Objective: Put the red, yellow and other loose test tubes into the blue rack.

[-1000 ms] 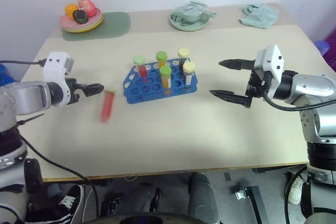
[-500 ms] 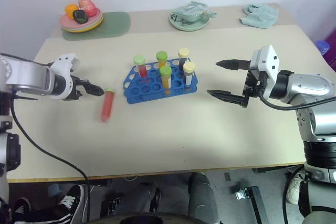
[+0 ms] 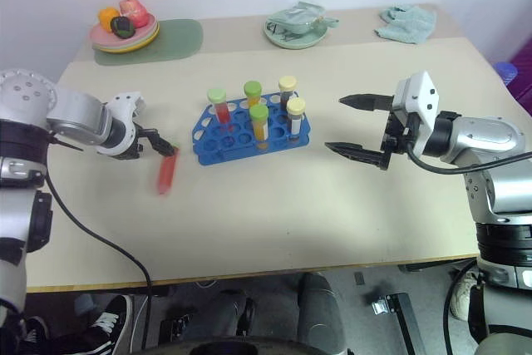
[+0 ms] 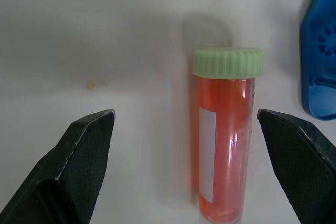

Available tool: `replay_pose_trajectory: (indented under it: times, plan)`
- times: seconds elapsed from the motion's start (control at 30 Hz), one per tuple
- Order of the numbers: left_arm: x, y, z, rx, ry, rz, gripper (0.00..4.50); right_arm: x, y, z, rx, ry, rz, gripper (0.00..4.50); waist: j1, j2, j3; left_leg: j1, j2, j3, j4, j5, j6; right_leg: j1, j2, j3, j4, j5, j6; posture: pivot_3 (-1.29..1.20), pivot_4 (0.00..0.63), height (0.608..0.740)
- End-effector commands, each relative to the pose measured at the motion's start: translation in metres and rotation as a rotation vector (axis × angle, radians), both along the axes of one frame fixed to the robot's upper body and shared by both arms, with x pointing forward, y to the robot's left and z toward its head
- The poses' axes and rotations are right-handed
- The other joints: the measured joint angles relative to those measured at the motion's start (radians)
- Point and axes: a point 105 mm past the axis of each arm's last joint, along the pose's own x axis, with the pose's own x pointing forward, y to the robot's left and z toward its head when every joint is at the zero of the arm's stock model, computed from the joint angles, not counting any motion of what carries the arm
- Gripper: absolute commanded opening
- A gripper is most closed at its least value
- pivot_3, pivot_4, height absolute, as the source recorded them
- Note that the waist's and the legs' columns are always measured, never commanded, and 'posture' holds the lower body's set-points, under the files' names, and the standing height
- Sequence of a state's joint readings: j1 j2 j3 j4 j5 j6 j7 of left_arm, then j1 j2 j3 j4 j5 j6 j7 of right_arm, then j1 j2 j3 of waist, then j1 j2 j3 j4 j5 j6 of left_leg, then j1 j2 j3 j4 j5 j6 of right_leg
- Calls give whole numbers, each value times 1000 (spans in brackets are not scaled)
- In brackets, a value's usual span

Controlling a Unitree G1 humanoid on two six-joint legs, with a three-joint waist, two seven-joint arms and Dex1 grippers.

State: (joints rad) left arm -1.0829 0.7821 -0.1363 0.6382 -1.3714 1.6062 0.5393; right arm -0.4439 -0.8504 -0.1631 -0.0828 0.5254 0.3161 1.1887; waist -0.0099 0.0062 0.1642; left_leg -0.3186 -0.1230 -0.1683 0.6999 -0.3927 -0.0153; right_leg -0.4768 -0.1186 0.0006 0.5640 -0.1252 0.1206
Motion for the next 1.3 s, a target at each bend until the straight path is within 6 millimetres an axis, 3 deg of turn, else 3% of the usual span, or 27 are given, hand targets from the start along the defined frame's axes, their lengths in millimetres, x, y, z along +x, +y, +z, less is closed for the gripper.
replay_pose_trajectory:
  times: [0.03, 0.33, 0.57, 0.9, 1.07, 1.27, 1.3]
  plan:
    - [0, -1, 4, -8, -8, 2, 4461, -2, 1, 11, 10, -51, 6, 4500, -1, 0, 0, 0, 0, 0, 0, 0, 0, 0, 0, 0, 0, 0, 0, 0, 150, 740]
    - [-1, -10, -8, -18, 15, -8, 4461, -1, 3, 10, 9, -53, 10, 4500, -3, 0, 0, 0, 0, 0, 0, 0, 0, 0, 0, 0, 0, 0, 0, 0, 150, 740]
    - [-2, -8, -14, -7, 13, 10, 1165, -2, 2, 10, 8, -52, 10, 4500, -1, 0, 0, 0, 0, 0, 0, 0, 0, 0, 0, 0, 0, 0, 0, 0, 150, 740]
    - [-1, -7, -10, 8, -52, 38, 1165, -5, 1, 7, -3, -22, 27, 4500, -1, 0, 0, 0, 0, 0, 0, 0, 0, 0, 0, 0, 0, 0, 0, 0, 150, 740]
    - [2, -3, 6, 36, -177, 62, 1165, -13, -3, 3, -11, 64, 51, 4500, 0, 0, 0, 0, 0, 0, 1, 0, 0, 0, -1, 0, 0, 0, 0, 0, 150, 740]
    - [1, -3, 47, 86, -485, 34, 1165, -14, -3, 4, 2, 69, 59, 4500, -1, 0, 0, 0, 1, 1, 0, 0, 0, 0, -1, 0, 0, 0, 0, 0, 150, 740]
    - [1, -9, 59, 56, -604, -6, 1165, -13, -3, 4, 2, 65, 58, 4500, -1, 0, 0, 0, 1, 1, 0, 0, 0, 0, -1, 0, 0, 0, 0, 0, 150, 740]
